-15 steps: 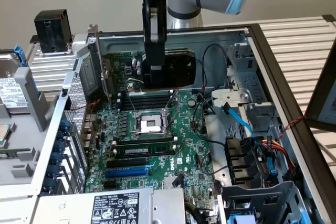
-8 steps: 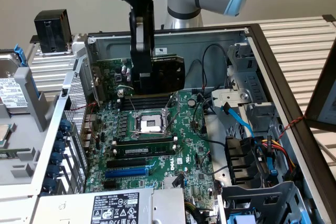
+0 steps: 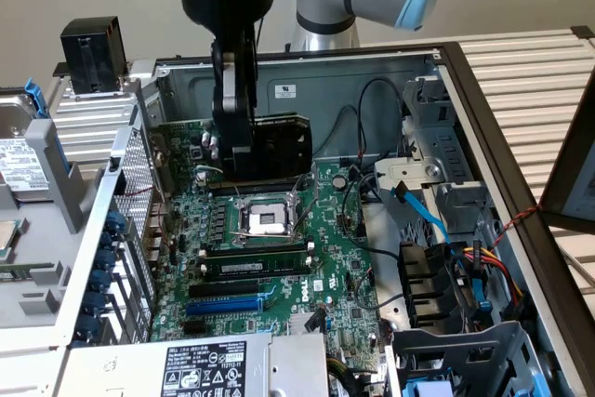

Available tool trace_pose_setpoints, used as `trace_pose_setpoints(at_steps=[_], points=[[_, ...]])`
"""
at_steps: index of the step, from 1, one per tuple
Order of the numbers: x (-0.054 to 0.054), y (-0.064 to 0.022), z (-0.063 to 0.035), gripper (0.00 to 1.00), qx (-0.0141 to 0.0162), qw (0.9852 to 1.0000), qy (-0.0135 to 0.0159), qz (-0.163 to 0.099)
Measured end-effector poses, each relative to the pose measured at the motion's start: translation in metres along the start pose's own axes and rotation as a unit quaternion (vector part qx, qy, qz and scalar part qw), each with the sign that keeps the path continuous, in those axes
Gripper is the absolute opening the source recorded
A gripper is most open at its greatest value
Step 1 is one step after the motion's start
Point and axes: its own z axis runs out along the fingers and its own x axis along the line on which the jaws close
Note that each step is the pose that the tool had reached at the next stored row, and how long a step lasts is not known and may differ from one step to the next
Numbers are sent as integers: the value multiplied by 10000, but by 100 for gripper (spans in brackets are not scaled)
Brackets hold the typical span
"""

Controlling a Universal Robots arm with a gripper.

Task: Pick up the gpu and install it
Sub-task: 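Insert the gpu into the slot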

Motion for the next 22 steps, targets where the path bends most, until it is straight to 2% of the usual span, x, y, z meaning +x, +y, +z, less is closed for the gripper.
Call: trace_pose_setpoints(at_steps=[4,9,12,14,15,22], points=[[13,6,72,28,0,10000,0,0],[95,5,158,28,-13,10000,-4,2],[98,31,184,28,-55,10000,-6,5],[100,65,199,28,-101,9999,-4,6],[99,72,213,28,-109,9999,-3,6],[103,130,340,28,-113,9999,-3,14]])
